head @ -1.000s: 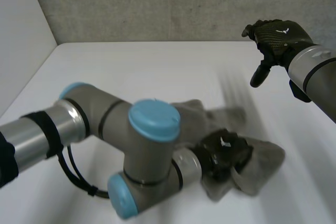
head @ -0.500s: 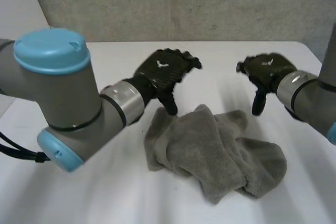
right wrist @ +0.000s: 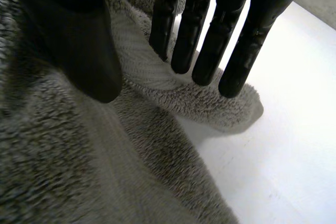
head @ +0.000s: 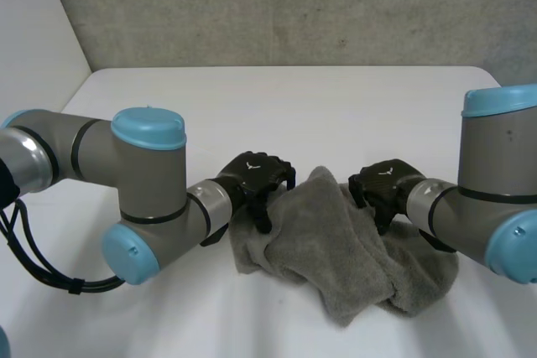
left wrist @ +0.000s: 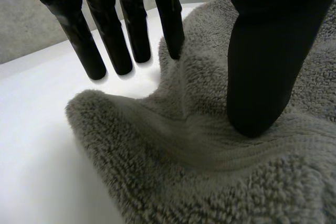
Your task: Fold the towel.
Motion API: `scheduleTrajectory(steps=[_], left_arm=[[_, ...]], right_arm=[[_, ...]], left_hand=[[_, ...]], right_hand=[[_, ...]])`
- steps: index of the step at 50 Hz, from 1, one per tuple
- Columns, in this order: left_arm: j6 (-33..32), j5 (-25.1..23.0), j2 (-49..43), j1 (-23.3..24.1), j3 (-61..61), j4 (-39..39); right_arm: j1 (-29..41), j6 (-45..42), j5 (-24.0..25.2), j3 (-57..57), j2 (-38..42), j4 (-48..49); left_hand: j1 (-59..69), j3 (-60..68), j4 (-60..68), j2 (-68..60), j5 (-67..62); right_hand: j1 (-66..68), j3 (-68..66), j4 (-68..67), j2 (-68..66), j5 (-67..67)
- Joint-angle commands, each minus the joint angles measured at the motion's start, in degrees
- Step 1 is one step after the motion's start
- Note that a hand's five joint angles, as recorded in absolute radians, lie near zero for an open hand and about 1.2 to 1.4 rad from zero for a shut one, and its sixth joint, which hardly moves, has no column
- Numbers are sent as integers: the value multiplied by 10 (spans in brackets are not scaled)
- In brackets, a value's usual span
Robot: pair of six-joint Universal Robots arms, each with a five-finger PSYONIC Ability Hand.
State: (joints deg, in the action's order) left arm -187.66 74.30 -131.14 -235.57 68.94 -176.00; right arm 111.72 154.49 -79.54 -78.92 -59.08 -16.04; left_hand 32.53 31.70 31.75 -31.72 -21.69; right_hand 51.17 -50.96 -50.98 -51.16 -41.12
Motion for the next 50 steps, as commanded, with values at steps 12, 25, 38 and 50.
scheduleTrajectory(steps=[12, 25, 38, 50], left_arm=[[15, 124, -4, -32, -375, 16], [141, 143, 111, -64, -134, -84], [138, 121, 103, -98, 162, -107], [78, 118, 177, -100, 290, -109]], right_arm=[[5, -51, -8, 162, -74, 335], [6, -63, 128, 19, -109, 305], [-19, -339, 160, -41, 11, 147], [-45, -342, 129, -125, -50, 139]], left_hand=[[475, 483, 483, -483, -483], [475, 483, 483, -483, -483], [475, 483, 483, -483, -483], [475, 483, 483, -483, -483]], right_hand=[[288, -290, -290, -288, -289], [288, -290, -290, -288, -289], [288, -290, -290, -288, -289], [288, -290, -290, -288, -289]])
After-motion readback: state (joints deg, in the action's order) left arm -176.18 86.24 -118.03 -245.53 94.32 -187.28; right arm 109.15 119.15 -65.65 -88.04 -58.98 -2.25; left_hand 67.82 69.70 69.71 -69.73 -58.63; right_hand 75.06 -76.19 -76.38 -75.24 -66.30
